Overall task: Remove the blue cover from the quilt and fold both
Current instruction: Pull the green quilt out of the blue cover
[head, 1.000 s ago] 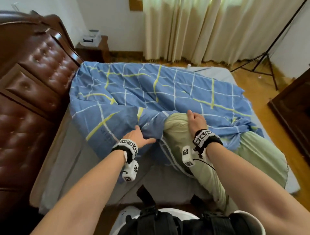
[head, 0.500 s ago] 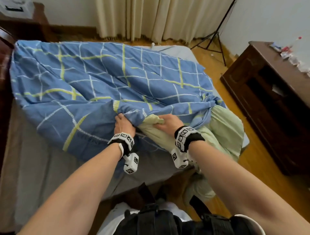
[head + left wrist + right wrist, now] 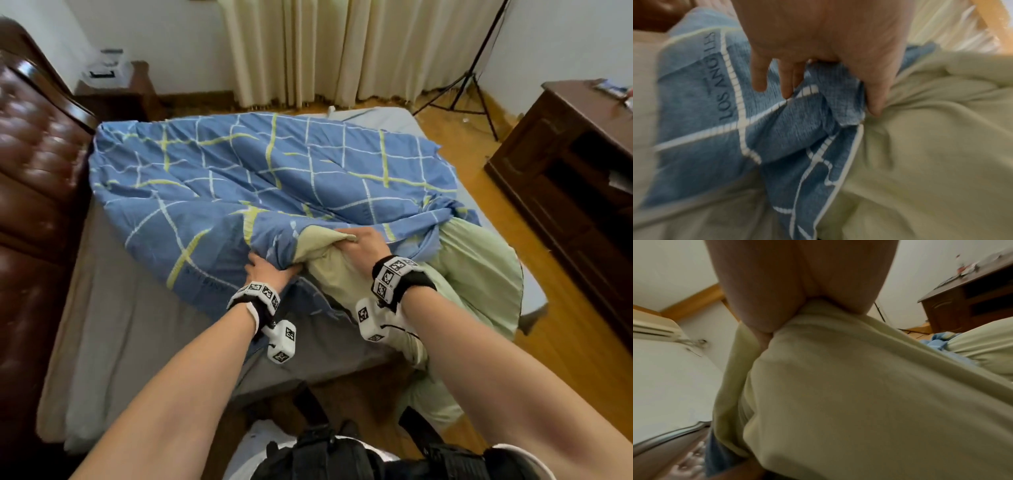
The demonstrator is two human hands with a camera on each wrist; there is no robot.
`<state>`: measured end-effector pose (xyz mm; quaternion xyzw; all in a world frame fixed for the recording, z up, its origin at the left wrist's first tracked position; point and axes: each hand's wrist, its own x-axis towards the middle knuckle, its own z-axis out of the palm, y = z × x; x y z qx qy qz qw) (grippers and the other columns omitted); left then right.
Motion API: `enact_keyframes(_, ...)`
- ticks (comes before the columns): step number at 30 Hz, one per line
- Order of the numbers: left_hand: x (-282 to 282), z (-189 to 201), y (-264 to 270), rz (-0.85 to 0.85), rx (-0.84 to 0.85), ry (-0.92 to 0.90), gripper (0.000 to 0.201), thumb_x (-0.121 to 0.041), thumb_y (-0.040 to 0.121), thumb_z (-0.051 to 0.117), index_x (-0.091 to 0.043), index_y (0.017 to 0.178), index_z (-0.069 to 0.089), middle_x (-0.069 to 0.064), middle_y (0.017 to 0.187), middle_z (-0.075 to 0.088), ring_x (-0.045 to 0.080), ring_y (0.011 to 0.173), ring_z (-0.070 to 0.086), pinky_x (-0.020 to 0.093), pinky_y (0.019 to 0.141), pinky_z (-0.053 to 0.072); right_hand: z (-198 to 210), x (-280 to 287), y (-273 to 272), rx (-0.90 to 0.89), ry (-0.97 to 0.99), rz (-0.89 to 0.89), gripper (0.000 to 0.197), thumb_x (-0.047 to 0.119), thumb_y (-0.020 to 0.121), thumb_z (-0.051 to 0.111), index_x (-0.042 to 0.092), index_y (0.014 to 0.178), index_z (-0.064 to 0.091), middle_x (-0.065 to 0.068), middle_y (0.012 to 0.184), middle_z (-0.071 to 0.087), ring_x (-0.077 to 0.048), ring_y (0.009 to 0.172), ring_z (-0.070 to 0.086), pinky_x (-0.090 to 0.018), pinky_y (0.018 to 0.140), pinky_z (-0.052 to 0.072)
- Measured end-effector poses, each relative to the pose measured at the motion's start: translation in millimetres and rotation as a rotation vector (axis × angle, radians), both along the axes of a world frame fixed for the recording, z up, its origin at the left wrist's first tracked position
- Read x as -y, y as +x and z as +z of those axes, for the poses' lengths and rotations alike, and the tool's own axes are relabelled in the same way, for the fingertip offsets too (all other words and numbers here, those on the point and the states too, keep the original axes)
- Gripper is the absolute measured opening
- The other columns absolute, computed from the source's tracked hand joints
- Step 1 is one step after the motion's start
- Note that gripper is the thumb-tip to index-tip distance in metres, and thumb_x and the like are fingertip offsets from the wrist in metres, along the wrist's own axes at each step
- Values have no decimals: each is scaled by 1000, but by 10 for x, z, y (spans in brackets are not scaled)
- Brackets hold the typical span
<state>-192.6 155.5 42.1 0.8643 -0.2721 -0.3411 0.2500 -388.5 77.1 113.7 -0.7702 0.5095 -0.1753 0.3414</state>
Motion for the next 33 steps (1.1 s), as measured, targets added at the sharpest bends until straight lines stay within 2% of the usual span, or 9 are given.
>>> enact_keyframes(3,-96,-79,-228,271,-9,-59,97,-33,69,83,0,139,24,24,139,38,46,126,45,51,102,39,43,-62,-100,160,87,94,24,19,86,63,35,98,77,18,91,75,1,96,67,-29,93,52)
enact_keyframes(7,-204,-136,-378,372,80,-47,69,-21,80,70,1,133,32,25,135,40,45,123,46,48,101,39,136,-150,-307,207,122,192,26,14,86,64,30,99,78,17,91,75,1,95,67,-21,90,51)
enact_keyframes(14,-365,-135,-298,203,265,31,27,-8,90,49,0,114,56,24,123,58,43,115,55,48,93,47,213,107,-731,151,69,5,26,29,83,62,40,102,76,18,92,74,-2,96,67,-28,90,53)
enact_keyframes(16,-306,-23,-350,66,333,-7,34,-8,86,57,-1,119,52,23,126,53,43,118,52,48,95,46,229,185,-786,171,38,-56,20,25,85,63,33,96,78,17,87,73,-5,92,66,-22,82,50)
enact_keyframes(19,-212,122,-550,-109,427,-76,81,-28,72,79,-7,136,34,14,139,37,36,125,46,49,94,45,248,233,-655,212,22,-89,16,29,81,63,29,85,78,7,84,75,-12,89,68,-33,83,54)
enact_keyframes(22,-150,160,-594,-56,506,-61,101,-52,65,80,-9,141,28,11,144,35,32,128,41,48,96,42,341,139,-436,267,106,63,17,24,84,66,35,78,77,4,84,76,-8,83,66,-28,77,55)
enact_keyframes(26,-41,328,-393,-121,533,-144,34,-17,92,49,-10,125,51,15,125,56,38,115,53,46,89,44,334,179,-346,140,35,77,20,29,87,62,42,79,73,11,83,73,-12,88,67,-32,81,54)
enact_keyframes(29,62,593,-127,-273,525,-117,25,-8,92,42,-9,112,56,19,118,62,42,108,57,43,85,45,247,258,-249,-249,-110,-26,31,29,86,58,40,115,65,-1,116,64,-25,114,56,-41,96,47)
enact_keyframes(33,235,984,153,-495,607,-16,26,-10,91,42,-12,113,57,15,118,64,37,109,59,40,84,45,255,-5,372,-289,-204,162,77,26,73,65,28,144,35,-6,139,40,-30,127,41,-43,105,37)
